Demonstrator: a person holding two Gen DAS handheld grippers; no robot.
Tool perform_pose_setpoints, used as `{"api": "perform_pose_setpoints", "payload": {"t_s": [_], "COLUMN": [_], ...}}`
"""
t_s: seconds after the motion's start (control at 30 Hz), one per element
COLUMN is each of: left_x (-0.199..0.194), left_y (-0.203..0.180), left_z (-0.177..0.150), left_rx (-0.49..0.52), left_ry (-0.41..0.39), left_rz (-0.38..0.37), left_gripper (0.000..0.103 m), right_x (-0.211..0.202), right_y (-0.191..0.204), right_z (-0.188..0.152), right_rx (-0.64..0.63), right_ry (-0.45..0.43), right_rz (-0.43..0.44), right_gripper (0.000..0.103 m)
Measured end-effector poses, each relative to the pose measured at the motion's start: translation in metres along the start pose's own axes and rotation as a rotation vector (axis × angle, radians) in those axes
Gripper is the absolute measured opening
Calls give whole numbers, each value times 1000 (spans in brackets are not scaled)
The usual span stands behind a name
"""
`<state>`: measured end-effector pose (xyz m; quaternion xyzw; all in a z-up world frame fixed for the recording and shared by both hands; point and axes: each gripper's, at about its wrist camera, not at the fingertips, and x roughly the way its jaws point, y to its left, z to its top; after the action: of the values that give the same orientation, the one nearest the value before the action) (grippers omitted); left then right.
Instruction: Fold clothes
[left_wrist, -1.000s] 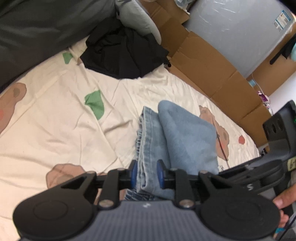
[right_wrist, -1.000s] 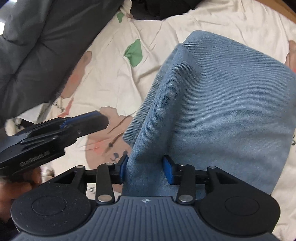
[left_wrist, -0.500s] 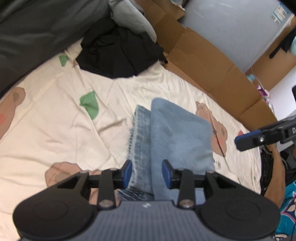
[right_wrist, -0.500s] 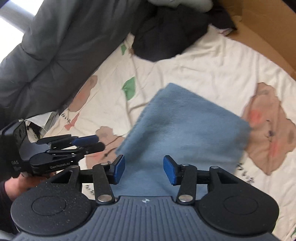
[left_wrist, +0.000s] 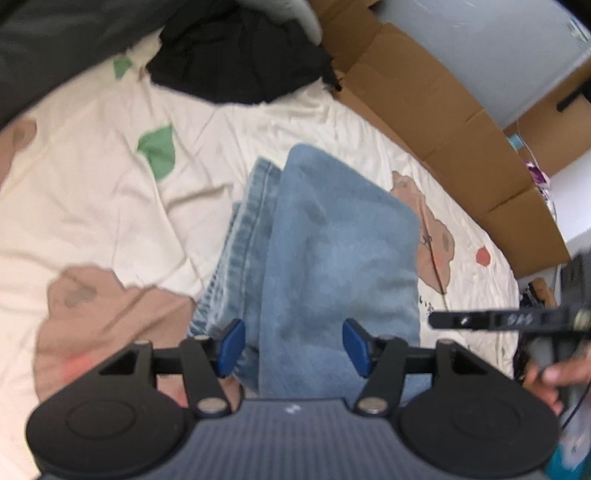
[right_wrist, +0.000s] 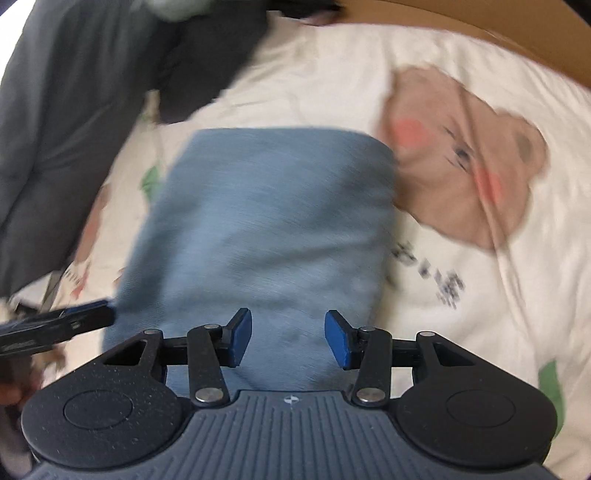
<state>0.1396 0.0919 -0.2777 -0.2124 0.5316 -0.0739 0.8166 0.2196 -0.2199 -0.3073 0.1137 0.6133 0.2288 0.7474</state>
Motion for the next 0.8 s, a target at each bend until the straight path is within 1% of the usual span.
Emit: {"api": "perform_pose_setpoints", "payload": {"t_s": [0.07,0.17,0.3,0.33,0.4,0.47,0.53,0.6,0.73,0.8], "left_x": [6,16,28,30,33,34,34,31,26,22], "left_y": [3,7,10,11,13,15,17,18,22,18], "left_z": [-3,-9,-19,-21,-25,-28,-30,-30,-27,-23], "left_rx": [-27,-54,-99,-113,-152,-173,-174,-138,-107,-67], "left_ry": [15,47,95,105,119,125,127,109,111,111], "left_rz": [5,-6,-42,-50,-74,-96,-113,-75,-53,-37], "left_gripper": [63,63,63,63,61,61,55,25,22,21], "right_x": [9,21,27,28,28,30,30,30,30,31], "right_y": [-13,-27,-37,-38,-38,-38,-36,-33,-24,-19], "right_z": [-15,-39,-70,-76,-85,-90,-95,-98,-102,-102], "right_rx": [100,223,391,425,450,490,515,509,453,421], "right_ry": [-5,-14,-40,-48,-62,-57,-60,-69,-62,-56], "right_rz": [-4,-24,26,36,38,47,47,45,34,21], "right_gripper": [52,50,50,50,51,50,50,50,49,49]}}
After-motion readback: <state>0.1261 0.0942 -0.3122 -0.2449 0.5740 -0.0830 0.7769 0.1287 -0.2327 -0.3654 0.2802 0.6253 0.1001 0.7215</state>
